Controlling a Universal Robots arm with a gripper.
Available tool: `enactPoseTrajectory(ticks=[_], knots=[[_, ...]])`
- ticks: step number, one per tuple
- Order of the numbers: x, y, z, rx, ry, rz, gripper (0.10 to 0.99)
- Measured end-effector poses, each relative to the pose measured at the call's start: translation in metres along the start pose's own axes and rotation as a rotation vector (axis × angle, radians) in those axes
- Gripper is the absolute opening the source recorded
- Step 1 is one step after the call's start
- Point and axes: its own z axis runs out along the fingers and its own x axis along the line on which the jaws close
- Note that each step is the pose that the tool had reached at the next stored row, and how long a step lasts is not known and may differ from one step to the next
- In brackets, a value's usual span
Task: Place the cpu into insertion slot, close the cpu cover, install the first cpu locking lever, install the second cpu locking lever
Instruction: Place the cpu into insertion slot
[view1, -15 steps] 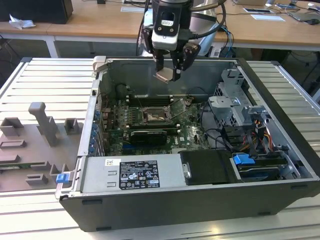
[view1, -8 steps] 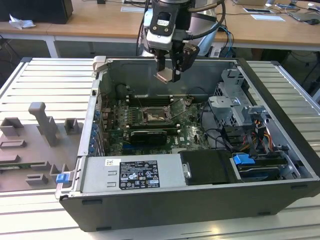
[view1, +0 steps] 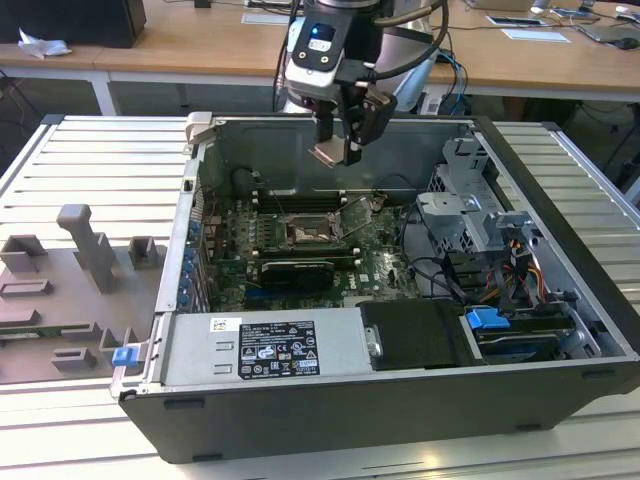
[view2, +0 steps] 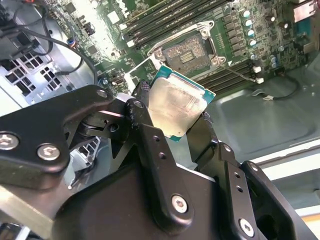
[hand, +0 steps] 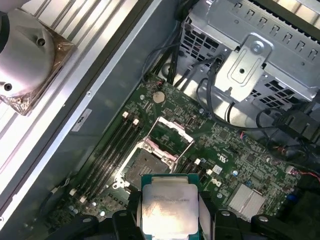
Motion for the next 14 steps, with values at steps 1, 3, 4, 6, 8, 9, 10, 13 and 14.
enactPoseTrajectory(ticks=[1, 3, 4, 6, 8, 9, 10, 13, 14], knots=[[0.0, 0.0, 0.0002, 0.0, -0.0016, 0.018, 0.541], [0.0, 0.0, 0.0004, -0.001, -0.0039, 0.042, 0.541], [0.0, 0.0001, 0.0006, -0.001, -0.0064, 0.067, 0.541], [-0.0001, 0.0002, 0.0008, -0.001, -0.0087, 0.09, 0.541], [-0.0002, 0.0003, 0.0013, -0.001, -0.0109, 0.116, 0.541], [-0.0002, 0.0003, 0.0017, -0.002, -0.0131, 0.14, 0.541], [-0.0003, 0.0003, 0.0019, -0.002, -0.0142, 0.153, 0.541], [-0.0003, 0.0002, 0.0033, -0.003, -0.0199, 0.218, 0.541], [-0.0003, 0.0002, 0.0036, -0.003, -0.0211, 0.233, 0.541]])
